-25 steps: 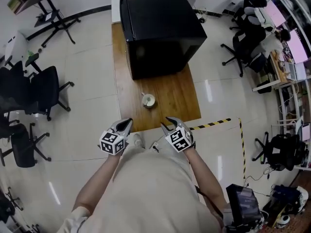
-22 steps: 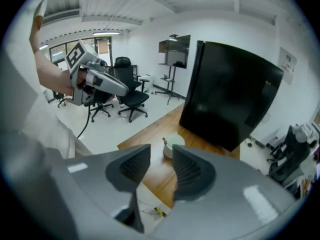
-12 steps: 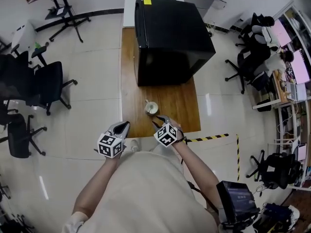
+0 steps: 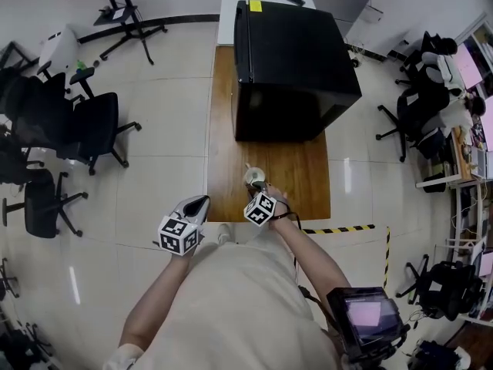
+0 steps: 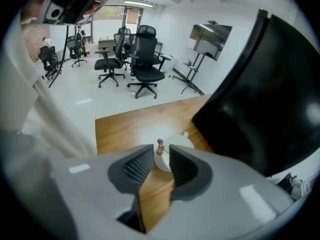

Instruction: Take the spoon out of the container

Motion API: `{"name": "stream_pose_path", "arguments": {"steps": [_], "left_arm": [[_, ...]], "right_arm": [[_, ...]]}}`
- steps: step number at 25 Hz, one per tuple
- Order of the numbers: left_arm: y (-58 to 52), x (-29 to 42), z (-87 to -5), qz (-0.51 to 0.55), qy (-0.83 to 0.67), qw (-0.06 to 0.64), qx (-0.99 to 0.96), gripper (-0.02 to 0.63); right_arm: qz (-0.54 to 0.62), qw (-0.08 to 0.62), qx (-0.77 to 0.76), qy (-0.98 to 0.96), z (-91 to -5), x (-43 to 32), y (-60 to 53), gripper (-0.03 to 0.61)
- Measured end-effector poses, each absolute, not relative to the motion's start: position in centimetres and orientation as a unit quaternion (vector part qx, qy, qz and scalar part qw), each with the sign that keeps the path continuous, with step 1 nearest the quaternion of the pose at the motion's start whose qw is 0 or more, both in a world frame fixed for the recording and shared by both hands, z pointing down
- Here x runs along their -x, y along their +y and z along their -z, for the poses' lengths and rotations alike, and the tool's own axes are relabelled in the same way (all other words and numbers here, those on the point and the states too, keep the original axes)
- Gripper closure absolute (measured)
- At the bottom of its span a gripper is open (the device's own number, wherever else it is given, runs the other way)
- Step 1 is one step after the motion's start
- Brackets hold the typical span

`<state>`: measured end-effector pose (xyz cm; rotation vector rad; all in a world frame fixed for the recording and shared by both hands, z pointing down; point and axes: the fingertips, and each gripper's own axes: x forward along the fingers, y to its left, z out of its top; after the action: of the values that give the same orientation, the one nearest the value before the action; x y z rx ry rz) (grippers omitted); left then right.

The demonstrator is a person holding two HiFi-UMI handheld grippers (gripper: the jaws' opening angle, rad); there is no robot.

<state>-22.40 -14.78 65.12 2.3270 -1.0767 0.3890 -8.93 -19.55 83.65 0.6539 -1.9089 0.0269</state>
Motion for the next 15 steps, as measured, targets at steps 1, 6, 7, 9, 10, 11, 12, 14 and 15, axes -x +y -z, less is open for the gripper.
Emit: {"name": "stream_pose_path", "arguments": {"steps": [1, 6, 7, 9, 10, 11, 12, 14, 15], "left_arm": [[-14.9, 22.5, -65.1, -0.146, -0.402, 0.271, -0.862, 0.614], [-14.8, 23.1, -65.5, -0.148, -0.415, 0.278, -0.854, 0.614], [-14.8, 23.2, -65.6, -0.147, -0.418, 0.280, -0.852, 0.614], [-14.7, 23.4, -65.6, -0.148, -0.423, 0.282, -0.848, 0.614], [-14.7, 23.5, -65.7, -0.148, -0.426, 0.283, -0.846, 0.614], [-14.7, 23.6, -65.7, -0.149, -0.428, 0.284, -0.845, 0.614], [-14.8, 23.6, -65.7, -0.148, -0.430, 0.285, -0.844, 0.614], [-15.0, 23.7, -65.6, -0.147, -0.433, 0.287, -0.842, 0.614], [-15.1, 23.7, -65.6, -0.146, -0.433, 0.289, -0.841, 0.614]], "right_arm": [[-0.012, 0.535, -0.271, -0.800, -84.0, 9.0, -19.8, 0.480], [-0.009, 0.543, -0.258, -0.799, -85.8, 9.6, -20.3, 0.499], [-0.007, 0.545, -0.256, -0.799, -86.0, 9.6, -20.4, 0.502], [-0.003, 0.546, -0.255, -0.798, -86.1, 9.8, -20.5, 0.511], [-0.001, 0.545, -0.255, -0.799, -86.1, 9.9, -20.5, 0.523], [-0.001, 0.544, -0.255, -0.799, -86.1, 9.9, -20.5, 0.525], [-0.002, 0.543, -0.254, -0.800, -86.0, 10.1, -20.5, 0.525], [-0.001, 0.543, -0.255, -0.800, -85.8, 10.3, -20.6, 0.526], [-0.002, 0.541, -0.255, -0.801, -85.6, 10.5, -20.6, 0.528]]}}
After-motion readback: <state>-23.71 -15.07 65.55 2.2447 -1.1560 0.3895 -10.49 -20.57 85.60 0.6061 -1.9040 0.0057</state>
